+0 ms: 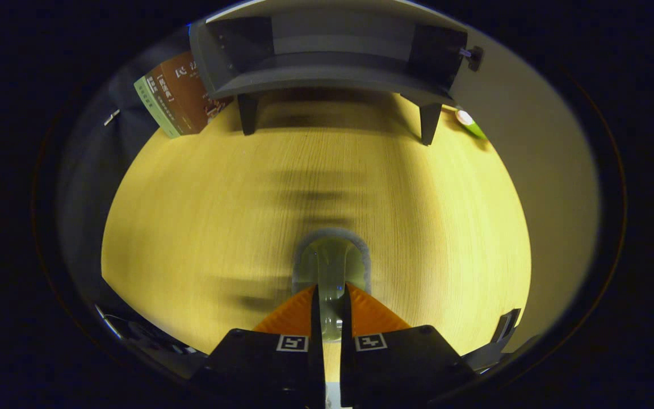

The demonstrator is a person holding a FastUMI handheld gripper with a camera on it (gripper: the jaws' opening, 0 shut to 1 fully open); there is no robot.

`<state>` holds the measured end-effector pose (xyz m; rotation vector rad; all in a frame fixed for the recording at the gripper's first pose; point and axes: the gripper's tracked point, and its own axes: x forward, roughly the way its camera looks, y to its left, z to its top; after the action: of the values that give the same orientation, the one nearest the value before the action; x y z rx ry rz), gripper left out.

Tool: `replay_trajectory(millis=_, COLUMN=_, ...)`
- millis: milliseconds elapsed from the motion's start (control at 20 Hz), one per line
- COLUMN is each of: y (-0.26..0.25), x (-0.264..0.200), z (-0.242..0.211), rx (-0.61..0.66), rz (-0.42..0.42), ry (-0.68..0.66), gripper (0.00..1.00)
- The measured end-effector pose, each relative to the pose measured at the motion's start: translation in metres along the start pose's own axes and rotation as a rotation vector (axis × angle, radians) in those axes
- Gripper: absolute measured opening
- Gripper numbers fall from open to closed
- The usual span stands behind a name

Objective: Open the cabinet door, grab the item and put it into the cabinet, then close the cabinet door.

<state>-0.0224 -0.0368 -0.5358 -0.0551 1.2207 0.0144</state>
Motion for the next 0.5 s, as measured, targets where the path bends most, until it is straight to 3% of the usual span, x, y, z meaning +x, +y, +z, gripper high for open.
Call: replay_trajectory(millis=500, y=0.009, x=-0.136, z=0.166, rx=-0.023, rz=-0.002, ry=-0.369, gripper=0.15)
